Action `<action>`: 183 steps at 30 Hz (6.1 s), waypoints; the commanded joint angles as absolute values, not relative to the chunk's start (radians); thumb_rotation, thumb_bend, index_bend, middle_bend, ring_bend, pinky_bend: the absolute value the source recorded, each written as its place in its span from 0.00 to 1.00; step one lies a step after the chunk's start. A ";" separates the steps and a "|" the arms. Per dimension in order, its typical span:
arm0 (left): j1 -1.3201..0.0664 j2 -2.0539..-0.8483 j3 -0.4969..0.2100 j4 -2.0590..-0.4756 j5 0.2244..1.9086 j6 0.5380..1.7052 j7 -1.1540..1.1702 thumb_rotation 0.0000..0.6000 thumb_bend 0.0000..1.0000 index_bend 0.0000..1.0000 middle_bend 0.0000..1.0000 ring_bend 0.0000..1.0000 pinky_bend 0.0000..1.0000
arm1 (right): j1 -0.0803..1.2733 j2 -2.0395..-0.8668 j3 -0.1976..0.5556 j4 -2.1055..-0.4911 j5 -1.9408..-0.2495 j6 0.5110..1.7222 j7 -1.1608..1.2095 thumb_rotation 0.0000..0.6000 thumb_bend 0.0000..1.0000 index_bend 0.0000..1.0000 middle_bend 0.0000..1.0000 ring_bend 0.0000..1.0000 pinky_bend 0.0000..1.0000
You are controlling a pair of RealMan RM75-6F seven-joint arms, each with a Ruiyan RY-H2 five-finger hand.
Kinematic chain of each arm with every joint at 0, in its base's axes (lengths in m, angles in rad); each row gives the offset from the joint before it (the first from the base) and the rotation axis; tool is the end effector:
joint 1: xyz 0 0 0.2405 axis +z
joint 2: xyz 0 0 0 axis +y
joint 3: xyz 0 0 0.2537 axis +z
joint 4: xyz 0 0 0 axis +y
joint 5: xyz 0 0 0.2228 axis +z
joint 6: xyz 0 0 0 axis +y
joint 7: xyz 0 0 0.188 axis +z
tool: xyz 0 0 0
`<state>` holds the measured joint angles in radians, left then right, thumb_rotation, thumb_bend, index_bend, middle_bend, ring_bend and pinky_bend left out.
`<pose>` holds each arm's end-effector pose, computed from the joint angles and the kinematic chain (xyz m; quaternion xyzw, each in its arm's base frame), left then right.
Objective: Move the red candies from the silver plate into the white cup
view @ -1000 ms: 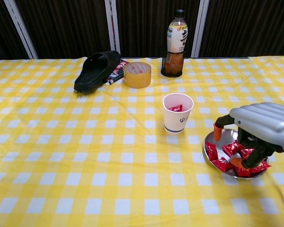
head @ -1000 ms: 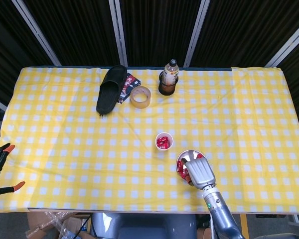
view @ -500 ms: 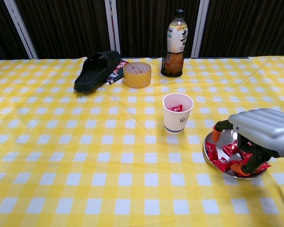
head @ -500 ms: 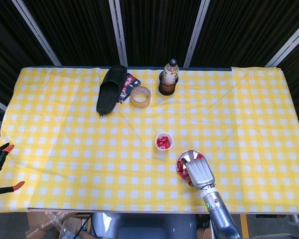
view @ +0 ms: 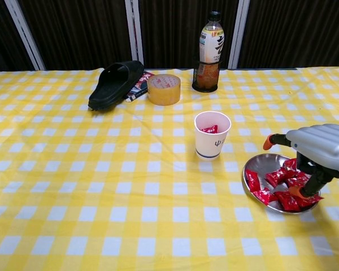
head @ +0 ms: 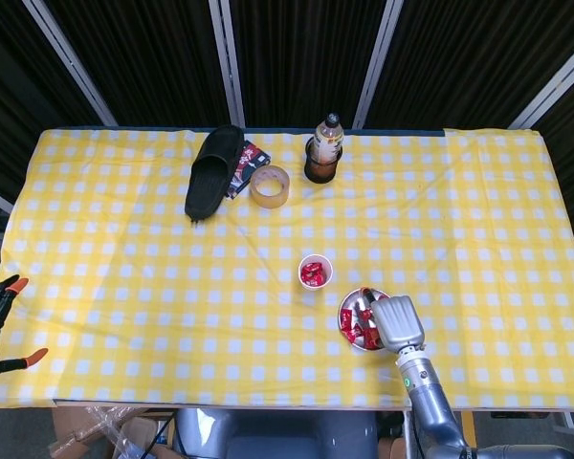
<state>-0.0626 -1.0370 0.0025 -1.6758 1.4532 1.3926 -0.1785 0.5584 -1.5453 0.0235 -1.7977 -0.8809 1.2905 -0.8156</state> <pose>-0.3327 0.2043 0.1453 -0.5614 -0.4924 -0.3757 0.5488 -0.1865 -0.2889 -0.0419 0.7265 -0.4002 0.2355 0.5065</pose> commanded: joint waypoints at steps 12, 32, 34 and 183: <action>-0.062 -1.038 0.002 -1.679 1.451 1.393 -0.173 1.00 0.03 0.00 0.00 0.00 0.00 | 0.560 -1.536 0.041 -1.761 -0.791 1.254 -0.836 1.00 0.32 0.21 0.99 1.00 0.99; -0.061 -1.037 0.001 -1.677 1.453 1.394 -0.179 1.00 0.03 0.00 0.00 0.00 0.00 | 0.552 -1.555 0.036 -1.732 -0.816 1.240 -0.803 1.00 0.36 0.44 0.99 1.00 0.99; -0.061 -1.037 0.001 -1.677 1.453 1.394 -0.179 1.00 0.03 0.00 0.00 0.00 0.00 | 0.550 -1.556 0.035 -1.730 -0.821 1.239 -0.800 1.00 0.39 0.45 0.99 1.00 0.99; -0.073 -1.008 0.005 -1.692 1.441 1.355 -0.234 1.00 0.03 0.00 0.00 0.00 0.00 | 0.687 -1.529 0.013 -1.924 -0.840 1.378 -0.789 1.00 0.37 0.32 0.99 1.00 0.98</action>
